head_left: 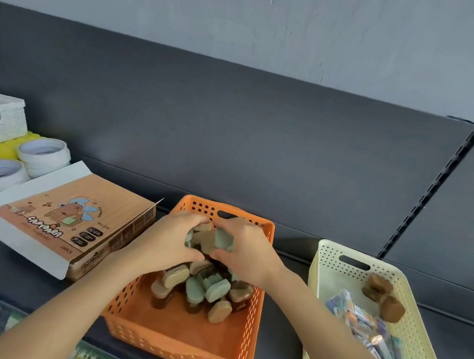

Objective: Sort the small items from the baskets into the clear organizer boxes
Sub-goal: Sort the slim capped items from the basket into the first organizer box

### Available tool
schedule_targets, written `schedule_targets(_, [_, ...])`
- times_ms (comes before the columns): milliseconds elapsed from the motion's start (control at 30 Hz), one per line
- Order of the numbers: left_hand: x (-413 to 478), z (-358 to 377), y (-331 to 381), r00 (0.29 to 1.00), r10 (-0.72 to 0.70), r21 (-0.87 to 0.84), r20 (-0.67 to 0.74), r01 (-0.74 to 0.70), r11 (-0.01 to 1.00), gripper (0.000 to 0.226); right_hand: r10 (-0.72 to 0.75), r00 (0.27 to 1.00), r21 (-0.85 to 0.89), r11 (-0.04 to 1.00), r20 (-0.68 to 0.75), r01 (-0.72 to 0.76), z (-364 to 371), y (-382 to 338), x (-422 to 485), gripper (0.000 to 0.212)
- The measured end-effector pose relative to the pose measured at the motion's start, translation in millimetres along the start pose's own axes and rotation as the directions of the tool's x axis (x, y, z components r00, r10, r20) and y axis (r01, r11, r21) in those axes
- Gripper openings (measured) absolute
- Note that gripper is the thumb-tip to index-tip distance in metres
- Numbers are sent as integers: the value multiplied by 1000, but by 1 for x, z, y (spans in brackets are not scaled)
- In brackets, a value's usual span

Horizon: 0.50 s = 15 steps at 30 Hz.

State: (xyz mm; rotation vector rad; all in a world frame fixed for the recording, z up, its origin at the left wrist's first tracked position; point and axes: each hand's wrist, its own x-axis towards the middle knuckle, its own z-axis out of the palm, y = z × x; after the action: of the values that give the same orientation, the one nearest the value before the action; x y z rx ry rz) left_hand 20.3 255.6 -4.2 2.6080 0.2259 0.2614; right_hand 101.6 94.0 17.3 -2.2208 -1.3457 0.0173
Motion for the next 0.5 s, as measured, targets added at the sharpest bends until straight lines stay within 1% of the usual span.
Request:
schedule_targets(100, [0, -2, 7, 999, 45, 10, -18, -45, 999, 74, 19, 1000, -20, 1000, -12, -19, 0, 5, -7, 50])
schedule_targets(200, [-2, -4, 18, 998, 68, -20, -12, -68, 997, 74, 44, 999, -9, 999, -8, -44, -4, 13, -15, 57])
schedule_targets(267, [-2, -4, 29, 996, 84, -25, -5, -85, 996, 76, 75, 997, -10, 997, -19, -76, -9, 20, -23, 56])
schedule_targets(367, [-1, -1, 47, 993, 120, -25, -4, -120, 992, 77, 106, 991, -23, 994, -84, -108, -21, 33, -39, 51])
schedule_targets(500, [9, 11, 76, 983, 181, -14, 28, -180, 984, 76, 232, 964, -38, 970, -132, -238, -39, 55, -65, 57])
